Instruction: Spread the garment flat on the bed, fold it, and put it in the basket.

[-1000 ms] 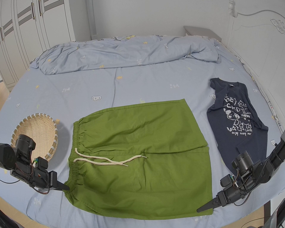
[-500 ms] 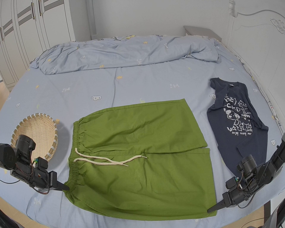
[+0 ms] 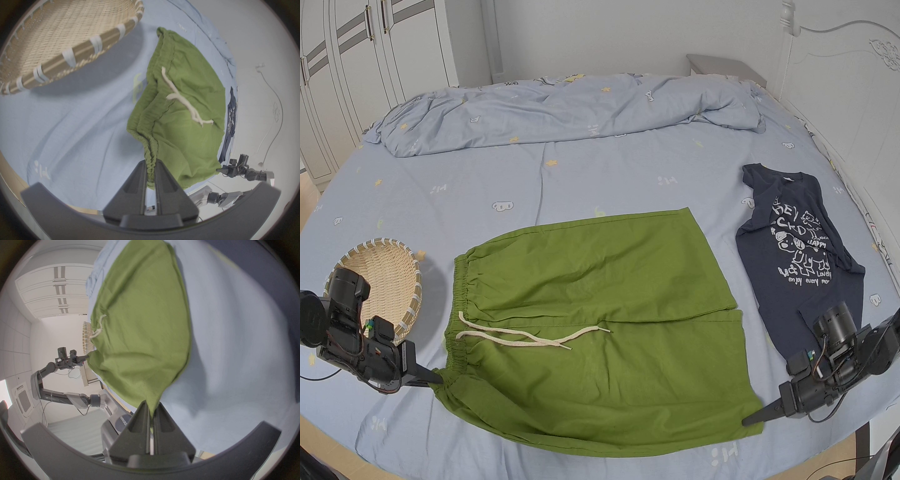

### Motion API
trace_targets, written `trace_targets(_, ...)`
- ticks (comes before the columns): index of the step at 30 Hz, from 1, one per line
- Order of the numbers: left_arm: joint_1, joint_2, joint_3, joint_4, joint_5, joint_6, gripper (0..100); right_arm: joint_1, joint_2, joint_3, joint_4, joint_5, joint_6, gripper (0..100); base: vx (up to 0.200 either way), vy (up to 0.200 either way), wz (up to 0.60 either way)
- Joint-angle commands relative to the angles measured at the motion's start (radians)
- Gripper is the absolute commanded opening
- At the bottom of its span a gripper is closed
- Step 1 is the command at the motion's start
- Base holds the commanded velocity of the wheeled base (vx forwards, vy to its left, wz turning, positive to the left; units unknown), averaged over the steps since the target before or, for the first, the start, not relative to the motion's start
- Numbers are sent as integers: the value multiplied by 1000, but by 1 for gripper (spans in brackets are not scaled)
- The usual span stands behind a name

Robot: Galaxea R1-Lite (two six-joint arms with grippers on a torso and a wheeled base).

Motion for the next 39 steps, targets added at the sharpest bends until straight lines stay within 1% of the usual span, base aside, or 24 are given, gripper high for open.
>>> trace_targets(1,-41,-153,-96,22,1,-95,0,14,-239,-267,166,0,70,0,0,0,0)
trace_targets(2,-43,-156,-100,23,1,-99,0,14,-239,-286,175,0,70,0,0,0,0)
trace_targets(3,-60,-172,-145,46,1,-127,0,11,-236,-373,211,0,73,0,0,0,0)
trace_targets(4,-61,-173,-160,52,1,-137,0,11,-236,-398,218,-1,73,0,0,0,0)
trace_targets(5,-64,-169,-215,71,1,-168,0,9,-226,-479,238,-6,76,0,0,0,0)
trace_targets(6,-64,-163,-241,75,1,-180,0,8,-210,-518,246,-16,76,0,0,0,0)
trace_targets(7,-64,-163,-241,75,1,-180,0,8,-210,-518,246,-16,76,0,0,0,0)
trace_targets(8,-60,-115,-320,75,1,-200,0,9,-140,-623,260,-73,75,0,0,0,0)
trace_targets(9,-55,-78,-372,79,1,-208,0,14,-98,-685,269,-119,73,0,0,0,0)
trace_targets(10,-55,-60,-396,80,1,-213,0,17,-78,-712,274,-139,73,0,0,0,0)
trace_targets(13,-53,37,-516,86,1,-226,0,43,34,-863,272,-260,78,0,0,0,0)
trace_targets(14,-55,58,-547,86,1,-230,0,48,60,-899,269,-294,79,0,0,0,0)
trace_targets(15,-55,71,-565,86,1,-233,0,51,75,-921,266,-313,79,0,0,0,0)
trace_targets(16,-58,104,-616,86,9,-246,0,54,109,-970,248,-352,79,0,0,0,0)
trace_targets(17,-60,123,-643,86,20,-256,0,54,126,-993,231,-366,81,0,0,0,0)
trace_targets(19,-60,123,-643,86,20,-256,0,54,126,-993,231,-366,81,0,0,0,0)
trace_targets(20,-61,190,-745,88,50,-283,0,54,186,-1067,160,-385,98,0,0,0,0)
trace_targets(25,-58,279,-837,88,54,-282,0,49,275,-1168,152,-389,105,0,0,0,0)
trace_targets(28,-58,299,-855,88,54,-279,0,48,301,-1199,151,-400,104,0,0,0,0)
trace_targets(29,-56,316,-872,88,54,-277,0,45,342,-1245,149,-431,98,0,0,0,0)
trace_targets(31,-50,322,-875,88,54,-277,0,45,367,-1283,151,-449,96,0,0,0,0)
trace_targets(34,-29,331,-878,88,54,-276,0,43,396,-1332,152,-448,95,0,0,0,0)
trace_targets(39,-15,339,-860,88,54,-277,0,45,436,-1392,154,-448,92,0,0,0,0)
